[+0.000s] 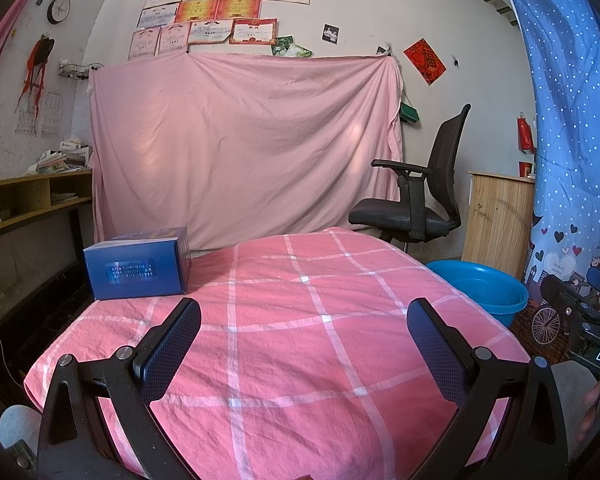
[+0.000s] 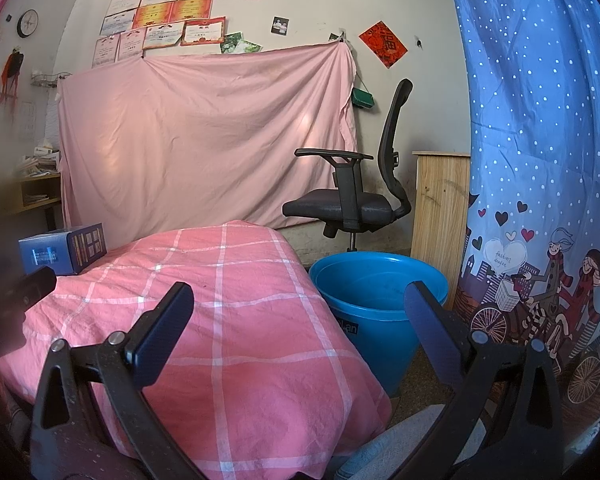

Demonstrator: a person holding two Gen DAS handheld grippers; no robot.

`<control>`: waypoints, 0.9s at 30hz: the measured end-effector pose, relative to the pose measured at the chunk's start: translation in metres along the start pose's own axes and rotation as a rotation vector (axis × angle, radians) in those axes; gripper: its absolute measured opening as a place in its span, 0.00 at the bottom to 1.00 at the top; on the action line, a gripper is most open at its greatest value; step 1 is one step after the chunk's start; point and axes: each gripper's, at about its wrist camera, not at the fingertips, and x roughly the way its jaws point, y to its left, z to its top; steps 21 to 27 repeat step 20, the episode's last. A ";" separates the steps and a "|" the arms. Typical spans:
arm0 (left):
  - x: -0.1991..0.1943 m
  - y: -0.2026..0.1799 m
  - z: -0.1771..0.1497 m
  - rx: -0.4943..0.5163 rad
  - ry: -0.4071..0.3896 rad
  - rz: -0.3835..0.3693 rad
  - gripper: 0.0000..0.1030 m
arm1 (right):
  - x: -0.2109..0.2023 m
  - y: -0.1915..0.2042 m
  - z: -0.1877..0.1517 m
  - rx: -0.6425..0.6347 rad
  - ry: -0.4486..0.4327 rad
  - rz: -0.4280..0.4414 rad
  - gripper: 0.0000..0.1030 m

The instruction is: Collect trash

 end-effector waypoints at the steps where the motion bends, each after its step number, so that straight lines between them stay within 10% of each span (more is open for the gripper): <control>1: 0.000 0.000 0.000 0.001 0.002 -0.002 0.98 | 0.000 0.000 -0.001 0.001 0.001 0.000 1.00; 27: 0.008 0.015 -0.005 0.002 0.047 0.017 0.98 | 0.000 0.002 -0.001 0.003 0.002 -0.001 1.00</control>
